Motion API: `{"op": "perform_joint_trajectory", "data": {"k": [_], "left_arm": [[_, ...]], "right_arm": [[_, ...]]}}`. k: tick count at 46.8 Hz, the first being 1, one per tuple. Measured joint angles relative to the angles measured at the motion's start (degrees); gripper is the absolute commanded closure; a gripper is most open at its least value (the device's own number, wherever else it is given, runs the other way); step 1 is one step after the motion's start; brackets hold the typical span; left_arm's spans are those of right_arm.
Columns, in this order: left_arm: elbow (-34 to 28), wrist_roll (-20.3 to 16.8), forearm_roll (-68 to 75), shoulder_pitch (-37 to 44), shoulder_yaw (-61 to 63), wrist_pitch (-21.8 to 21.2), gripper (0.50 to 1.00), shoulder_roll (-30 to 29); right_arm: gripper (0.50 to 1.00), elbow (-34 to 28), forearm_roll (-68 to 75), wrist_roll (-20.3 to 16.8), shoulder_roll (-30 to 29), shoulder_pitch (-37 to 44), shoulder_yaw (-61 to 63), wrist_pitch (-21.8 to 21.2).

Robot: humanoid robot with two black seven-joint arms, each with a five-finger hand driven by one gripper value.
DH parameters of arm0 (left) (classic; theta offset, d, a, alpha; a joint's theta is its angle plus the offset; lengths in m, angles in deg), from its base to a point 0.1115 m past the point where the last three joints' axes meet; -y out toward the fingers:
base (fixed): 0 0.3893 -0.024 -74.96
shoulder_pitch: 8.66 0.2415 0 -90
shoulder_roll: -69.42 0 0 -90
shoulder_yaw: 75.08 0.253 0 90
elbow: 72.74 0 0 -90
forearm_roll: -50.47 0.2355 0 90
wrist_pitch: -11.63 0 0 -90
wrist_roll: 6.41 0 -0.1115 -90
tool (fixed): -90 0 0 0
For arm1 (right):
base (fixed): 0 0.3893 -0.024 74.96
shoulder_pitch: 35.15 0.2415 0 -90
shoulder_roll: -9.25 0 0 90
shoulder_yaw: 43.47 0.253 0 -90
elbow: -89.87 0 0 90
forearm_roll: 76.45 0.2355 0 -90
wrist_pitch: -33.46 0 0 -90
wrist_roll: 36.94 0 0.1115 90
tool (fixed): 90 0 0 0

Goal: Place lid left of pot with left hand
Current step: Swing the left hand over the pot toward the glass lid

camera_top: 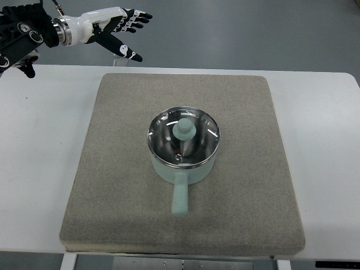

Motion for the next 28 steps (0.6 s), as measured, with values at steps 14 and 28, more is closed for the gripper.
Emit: {"op": "perform_joint_trajectory", "data": {"k": [14, 28], "left_arm": [[17.47, -2.64, 20.95, -4.54, -0.02, 0.10, 0.506, -4.25], [25.54, -8.94, 31.18, -6.68, 0.25, 4.15, 0.508, -4.30]], "right_arm": [[0.579, 0.00, -0.01, 0.01, 0.00, 0.04, 0.03, 0.00], [0.579, 0.00, 0.00, 0.01, 0.00, 0.02, 0.02, 0.00]]}}
